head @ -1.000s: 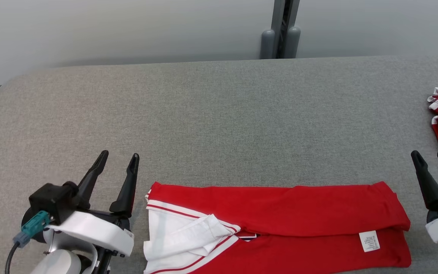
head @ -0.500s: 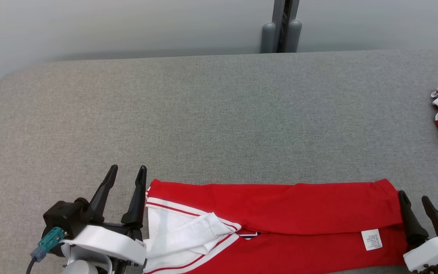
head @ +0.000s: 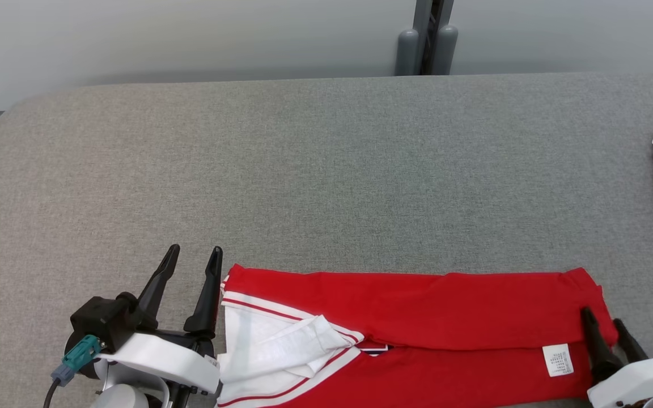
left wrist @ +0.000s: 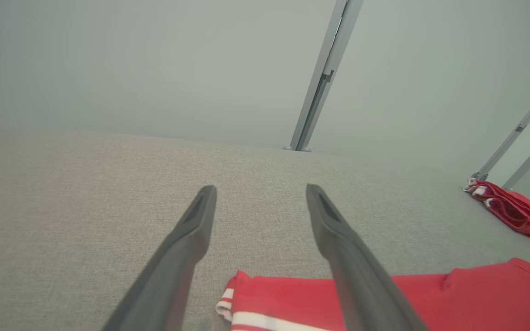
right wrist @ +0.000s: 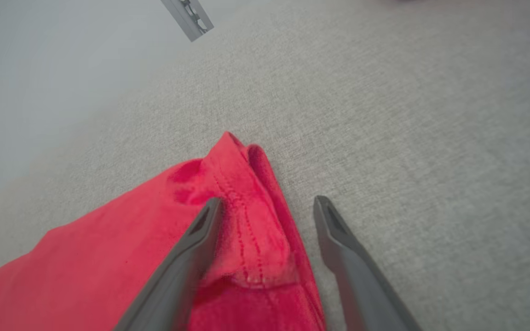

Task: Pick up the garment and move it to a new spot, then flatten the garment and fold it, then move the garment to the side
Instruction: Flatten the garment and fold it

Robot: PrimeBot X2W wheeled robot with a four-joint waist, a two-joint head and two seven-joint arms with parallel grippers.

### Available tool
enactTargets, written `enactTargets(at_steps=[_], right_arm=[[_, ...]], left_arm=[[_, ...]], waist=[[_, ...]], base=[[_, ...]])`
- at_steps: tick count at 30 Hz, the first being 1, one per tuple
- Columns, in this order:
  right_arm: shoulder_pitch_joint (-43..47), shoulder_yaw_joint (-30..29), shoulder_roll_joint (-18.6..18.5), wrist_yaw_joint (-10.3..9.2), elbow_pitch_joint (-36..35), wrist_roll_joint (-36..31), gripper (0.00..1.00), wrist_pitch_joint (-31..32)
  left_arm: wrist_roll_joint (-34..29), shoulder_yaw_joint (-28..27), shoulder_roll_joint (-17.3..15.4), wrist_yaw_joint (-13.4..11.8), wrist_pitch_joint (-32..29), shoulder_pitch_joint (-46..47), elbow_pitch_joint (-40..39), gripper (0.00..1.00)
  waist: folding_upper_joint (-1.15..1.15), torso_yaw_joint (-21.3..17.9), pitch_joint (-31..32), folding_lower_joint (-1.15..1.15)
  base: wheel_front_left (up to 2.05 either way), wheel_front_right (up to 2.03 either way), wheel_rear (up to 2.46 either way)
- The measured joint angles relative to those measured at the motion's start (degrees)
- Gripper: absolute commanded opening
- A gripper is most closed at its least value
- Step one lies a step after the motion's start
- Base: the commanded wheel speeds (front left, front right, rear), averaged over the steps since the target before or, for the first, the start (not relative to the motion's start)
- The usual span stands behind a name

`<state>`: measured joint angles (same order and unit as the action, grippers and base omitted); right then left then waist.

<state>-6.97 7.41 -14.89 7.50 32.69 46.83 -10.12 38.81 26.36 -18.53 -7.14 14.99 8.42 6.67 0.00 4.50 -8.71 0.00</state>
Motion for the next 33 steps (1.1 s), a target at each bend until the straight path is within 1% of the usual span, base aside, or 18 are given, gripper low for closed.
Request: enactTargets(at_steps=[5, 10, 11, 12, 13, 23, 29, 33], right_arm=[[-0.76, 2.78, -0.19, 0.0, 2.59, 1.77, 1.0, -0.4], [-1.09, 5.56, -0.46, 0.0, 3.31, 4.41, 1.0, -0.52], [-1.13, 6.23, -0.59, 0.0, 3.3, 5.0, 0.93, -0.48], [-1.17, 6.72, -0.73, 0.0, 3.36, 5.39, 0.4, -0.48], [-1.21, 7.22, -0.96, 0.0, 3.48, 5.8, 0.0, -0.49], [-2.44, 9.5, -1.81, 0.1, 6.14, 8.17, 0.0, -2.44], [-4.35, 8.46, -4.83, 0.09, 8.73, 8.28, 0.0, -3.46], [-5.88, 7.15, -7.6, 0.08, 10.34, 8.69, 0.0, -3.96]], left_arm=[[-0.09, 0.05, -0.12, 0.08, 0.0, 0.08, 0.48, 1.0], [-0.08, -0.11, -0.48, 0.08, -0.01, 0.09, 0.76, 1.0], [-0.08, -0.14, -0.54, 0.07, 0.0, 0.08, 0.77, 1.0], [-0.07, -0.18, -0.59, 0.05, -0.01, 0.08, 0.76, 1.0], [-0.07, -0.18, -0.64, 0.01, -0.01, 0.05, 0.74, 1.0], [0.02, -0.05, -0.6, -0.23, 0.0, -0.04, 0.27, 1.0], [0.09, -0.02, -0.57, -0.34, -0.01, -0.09, 0.34, 1.0], [0.1, 0.03, -0.51, -0.48, 0.0, -0.09, 0.36, 1.0]], waist=[[0.0, 0.27, 0.27, 0.0], [0.0, 0.33, 0.8, 0.0], [0.0, 0.31, 0.93, 0.0], [0.0, 0.28, 1.04, 0.0], [0.0, 0.25, 1.13, 0.0], [0.0, 0.2, 1.21, 0.0], [0.0, 0.3, 1.2, 0.0], [0.0, 0.32, 1.34, 0.0]], base=[[0.0, 0.0, 0.0], [0.0, 0.0, 0.0], [0.0, 0.0, 0.0], [0.0, 0.0, 0.0], [0.0, 0.0, 0.0], [0.0, 0.0, 0.0], [0.0, 0.0, 0.0], [0.0, 0.0, 0.0]])
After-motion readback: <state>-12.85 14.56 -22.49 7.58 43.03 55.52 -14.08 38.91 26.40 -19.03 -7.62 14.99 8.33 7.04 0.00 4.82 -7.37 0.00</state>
